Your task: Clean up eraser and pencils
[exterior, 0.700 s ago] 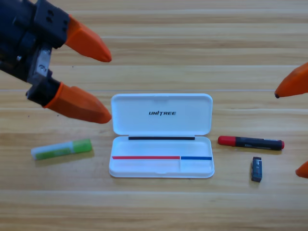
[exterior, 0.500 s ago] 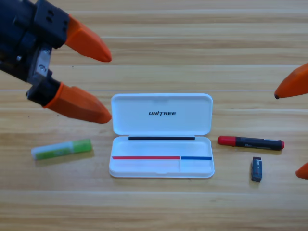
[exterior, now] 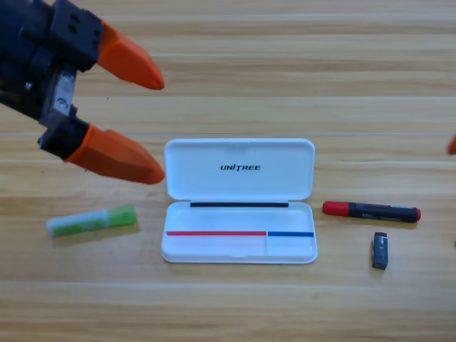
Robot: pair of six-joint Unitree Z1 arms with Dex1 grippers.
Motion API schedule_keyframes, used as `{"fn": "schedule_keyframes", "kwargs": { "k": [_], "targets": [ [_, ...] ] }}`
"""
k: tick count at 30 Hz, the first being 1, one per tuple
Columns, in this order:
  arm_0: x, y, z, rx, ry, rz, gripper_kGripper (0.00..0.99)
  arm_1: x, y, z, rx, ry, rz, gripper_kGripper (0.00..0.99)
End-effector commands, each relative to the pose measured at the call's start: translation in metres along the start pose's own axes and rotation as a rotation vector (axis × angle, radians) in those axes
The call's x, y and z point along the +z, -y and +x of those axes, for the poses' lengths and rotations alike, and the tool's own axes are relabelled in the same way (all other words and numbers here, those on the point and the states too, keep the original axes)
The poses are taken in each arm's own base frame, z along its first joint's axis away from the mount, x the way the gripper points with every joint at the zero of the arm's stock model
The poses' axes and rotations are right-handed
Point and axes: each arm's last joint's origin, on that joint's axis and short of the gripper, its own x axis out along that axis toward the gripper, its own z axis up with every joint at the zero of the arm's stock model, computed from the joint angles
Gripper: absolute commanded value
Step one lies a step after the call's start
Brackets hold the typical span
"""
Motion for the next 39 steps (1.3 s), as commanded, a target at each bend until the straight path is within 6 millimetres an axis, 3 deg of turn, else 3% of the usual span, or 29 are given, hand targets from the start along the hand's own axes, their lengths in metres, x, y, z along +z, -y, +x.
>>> {"fn": "schedule_keyframes", "kwargs": {
  "k": [1, 4, 8, 18, 27, 39],
  "targets": [
    [0.004, -0.003, 0.007, 0.028, -0.073, 0.002, 0.979, -0.014, 0.007, -0.006, -0.128, -0.062, 0.146, 0.986],
    [0.009, -0.012, 0.013, 0.059, -0.181, -0.004, 0.979, -0.014, 0.026, 0.003, -0.190, -0.098, 0.281, 0.986],
    [0.000, -0.036, 0.007, 0.134, -0.312, -0.024, 0.979, -0.010, 0.053, 0.034, -0.345, -0.212, 0.459, 0.957],
    [-0.034, -0.069, 0.005, 0.228, -0.545, -0.008, 0.979, -0.021, 0.087, 0.088, -0.420, -0.352, 0.889, 0.950],
    [-0.061, -0.088, 0.042, 0.151, -0.656, -0.059, 0.980, -0.029, 0.122, 0.154, -0.461, -0.477, 1.237, 0.957],
    [-0.099, -0.105, 0.089, 0.109, -0.752, -0.107, 0.974, -0.043, 0.150, 0.228, -0.504, -0.605, 1.385, 0.933]
  ]
}}
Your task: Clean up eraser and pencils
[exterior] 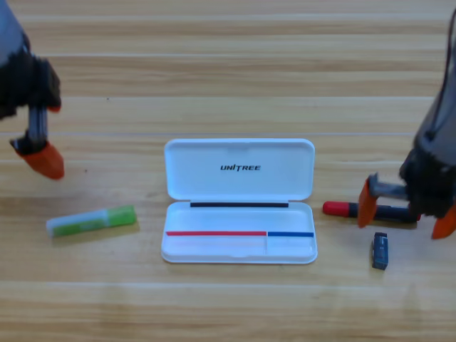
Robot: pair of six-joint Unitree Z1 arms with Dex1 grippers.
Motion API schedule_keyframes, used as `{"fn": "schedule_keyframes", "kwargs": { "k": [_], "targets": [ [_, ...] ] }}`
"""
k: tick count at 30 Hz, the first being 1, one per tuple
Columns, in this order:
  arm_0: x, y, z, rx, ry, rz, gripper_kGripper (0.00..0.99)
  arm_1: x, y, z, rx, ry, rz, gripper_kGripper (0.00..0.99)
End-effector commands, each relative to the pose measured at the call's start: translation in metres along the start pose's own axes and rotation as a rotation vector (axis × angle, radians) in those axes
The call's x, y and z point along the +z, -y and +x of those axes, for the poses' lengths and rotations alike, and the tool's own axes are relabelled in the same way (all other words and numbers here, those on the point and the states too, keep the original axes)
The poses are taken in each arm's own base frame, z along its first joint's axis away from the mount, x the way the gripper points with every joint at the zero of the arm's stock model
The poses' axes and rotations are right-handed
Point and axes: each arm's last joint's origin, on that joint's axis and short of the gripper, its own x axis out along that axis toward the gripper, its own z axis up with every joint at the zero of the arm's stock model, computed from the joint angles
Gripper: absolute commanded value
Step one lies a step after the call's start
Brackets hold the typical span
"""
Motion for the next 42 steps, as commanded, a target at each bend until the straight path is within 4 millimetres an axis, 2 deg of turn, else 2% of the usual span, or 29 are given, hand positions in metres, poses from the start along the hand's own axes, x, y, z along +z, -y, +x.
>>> {"fn": "schedule_keyframes", "kwargs": {
  "k": [1, 6, 12, 13, 18, 21, 24, 26, 29, 32, 37, 39, 42],
  "targets": [
    [-0.003, -0.004, 0.050, -0.067, -0.087, -0.010, 0.974, 0.019, -0.007, 0.051, -0.069, -0.086, 0.071, 0.922],
    [-0.001, -0.001, 0.071, -0.110, -0.087, -0.010, 0.974, 0.026, -0.012, 0.072, -0.096, -0.114, 0.088, 0.891],
    [-0.003, 0.003, 0.092, -0.135, -0.084, -0.020, 0.974, 0.028, -0.014, 0.082, -0.108, -0.128, 0.088, 0.808],
    [-0.004, 0.005, 0.095, -0.135, -0.084, -0.020, 0.976, 0.029, -0.014, 0.084, -0.109, -0.132, 0.089, 0.770],
    [-0.008, 0.010, 0.113, -0.148, -0.097, -0.023, 0.979, 0.031, -0.016, 0.091, -0.116, -0.138, 0.085, 0.348],
    [-0.010, 0.012, 0.121, -0.153, -0.103, -0.024, 0.979, 0.031, -0.017, 0.091, -0.103, -0.147, 0.076, 0.161],
    [-0.010, 0.012, 0.125, -0.158, -0.107, -0.023, 0.979, 0.030, -0.018, 0.088, -0.091, -0.152, 0.054, 0.011],
    [-0.010, 0.012, 0.127, -0.161, -0.106, -0.027, 0.980, 0.029, -0.017, 0.085, -0.090, -0.153, 0.042, 0.000],
    [-0.010, 0.013, 0.131, -0.166, -0.110, -0.025, 0.982, 0.028, -0.018, 0.071, -0.094, -0.167, -0.003, 0.000],
    [-0.011, 0.015, 0.134, -0.170, -0.113, -0.026, 0.985, 0.025, -0.022, 0.040, -0.079, -0.171, -0.147, 0.000],
    [-0.014, 0.016, 0.141, -0.174, -0.118, -0.028, 0.988, 0.010, -0.028, -0.014, -0.040, -0.140, -0.507, 0.000],
    [-0.014, 0.015, 0.144, -0.173, -0.118, -0.030, 0.988, 0.004, -0.030, -0.026, -0.042, -0.132, -0.649, 0.000],
    [-0.017, 0.015, 0.152, -0.176, -0.123, -0.036, 0.988, -0.008, -0.038, -0.034, -0.014, -0.136, -0.945, 0.000]
  ]
}}
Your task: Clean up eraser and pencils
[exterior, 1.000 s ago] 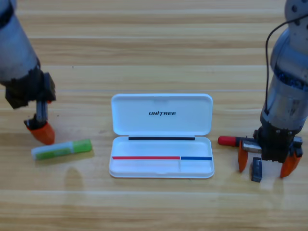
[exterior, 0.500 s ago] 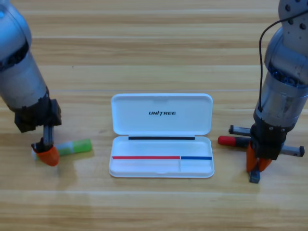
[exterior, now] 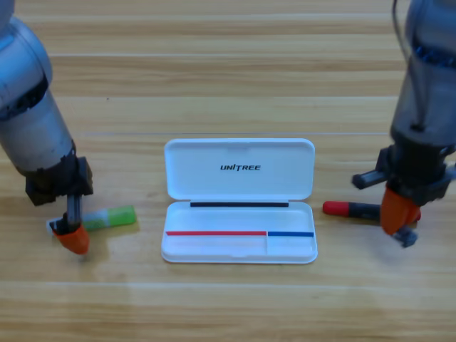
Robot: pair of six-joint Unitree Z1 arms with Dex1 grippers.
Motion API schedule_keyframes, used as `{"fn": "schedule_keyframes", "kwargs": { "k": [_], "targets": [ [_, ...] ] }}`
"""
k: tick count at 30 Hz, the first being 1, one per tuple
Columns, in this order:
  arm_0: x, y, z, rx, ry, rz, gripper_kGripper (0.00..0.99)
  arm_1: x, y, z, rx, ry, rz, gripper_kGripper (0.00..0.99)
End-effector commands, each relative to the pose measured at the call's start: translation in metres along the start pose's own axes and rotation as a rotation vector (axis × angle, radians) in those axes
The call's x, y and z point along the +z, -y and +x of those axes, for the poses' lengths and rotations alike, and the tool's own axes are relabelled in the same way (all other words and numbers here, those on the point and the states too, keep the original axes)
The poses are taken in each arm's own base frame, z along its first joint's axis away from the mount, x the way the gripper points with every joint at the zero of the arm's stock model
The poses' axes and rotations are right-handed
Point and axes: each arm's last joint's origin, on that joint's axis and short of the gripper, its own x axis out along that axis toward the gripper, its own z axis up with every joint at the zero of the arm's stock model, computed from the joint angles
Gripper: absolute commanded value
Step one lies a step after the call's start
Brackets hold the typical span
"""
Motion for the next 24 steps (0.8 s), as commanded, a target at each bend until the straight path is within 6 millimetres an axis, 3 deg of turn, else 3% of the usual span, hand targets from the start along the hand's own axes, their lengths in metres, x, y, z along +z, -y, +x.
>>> {"fn": "schedule_keyframes", "kwargs": {
  "k": [1, 4, 8, 17, 20, 24],
  "targets": [
    [-0.008, -0.006, 0.031, -0.047, -0.040, -0.025, 0.988, -0.025, -0.030, -0.028, -0.003, 0.029, -0.469, 0.000],
    [-0.008, -0.008, 0.039, -0.046, -0.040, -0.028, 0.988, -0.027, -0.038, -0.028, 0.016, 0.015, -0.694, 0.000],
    [-0.008, -0.011, 0.044, -0.044, -0.038, -0.032, 0.988, -0.019, -0.057, -0.025, 0.015, -0.013, -0.869, 0.000],
    [-0.005, -0.014, 0.046, -0.025, -0.014, -0.032, 0.976, 0.018, -0.088, -0.002, -0.036, -0.011, -1.052, 0.000],
    [-0.004, -0.014, 0.046, -0.030, -0.005, -0.027, 0.854, 0.027, -0.094, 0.008, -0.039, -0.020, -1.078, 0.000],
    [-0.004, -0.013, 0.044, -0.035, 0.001, 0.011, 0.571, 0.042, -0.098, 0.023, -0.068, -0.032, -1.091, 0.000]
  ]
}}
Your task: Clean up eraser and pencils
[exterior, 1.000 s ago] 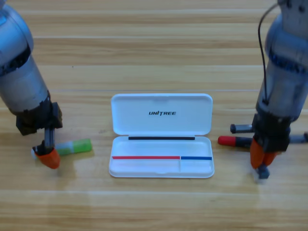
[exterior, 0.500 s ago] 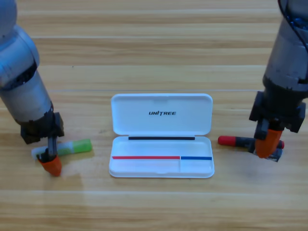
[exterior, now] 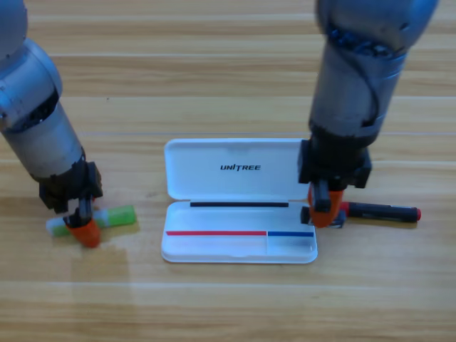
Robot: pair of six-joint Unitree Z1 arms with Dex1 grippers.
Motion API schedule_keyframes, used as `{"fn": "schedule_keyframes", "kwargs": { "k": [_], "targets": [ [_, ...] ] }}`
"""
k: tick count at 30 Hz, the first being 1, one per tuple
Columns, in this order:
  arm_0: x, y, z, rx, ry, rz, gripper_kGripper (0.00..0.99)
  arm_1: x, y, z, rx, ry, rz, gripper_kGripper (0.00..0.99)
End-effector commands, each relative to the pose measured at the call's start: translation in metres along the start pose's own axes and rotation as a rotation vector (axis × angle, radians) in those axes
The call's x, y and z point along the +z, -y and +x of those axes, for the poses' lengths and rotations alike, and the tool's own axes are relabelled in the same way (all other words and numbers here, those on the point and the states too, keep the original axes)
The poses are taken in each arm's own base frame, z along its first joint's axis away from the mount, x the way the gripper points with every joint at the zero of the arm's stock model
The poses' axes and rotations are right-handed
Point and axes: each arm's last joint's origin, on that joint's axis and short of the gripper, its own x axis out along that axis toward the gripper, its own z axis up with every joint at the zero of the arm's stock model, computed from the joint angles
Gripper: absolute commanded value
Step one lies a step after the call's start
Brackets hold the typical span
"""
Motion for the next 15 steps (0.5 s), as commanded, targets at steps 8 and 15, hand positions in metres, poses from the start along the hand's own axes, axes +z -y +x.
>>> {"fn": "schedule_keyframes", "kwargs": {
  "k": [8, 15],
  "targets": [
    [-0.008, 0.001, 0.009, -0.038, -0.024, 0.068, 0.000, 0.038, 0.013, 0.065, 0.013, -0.113, -0.060, 0.000],
    [-0.012, 0.002, -0.007, -0.023, -0.037, 0.062, 0.000, 0.043, 0.008, 0.071, 0.026, -0.117, -0.073, 0.000]
  ]
}}
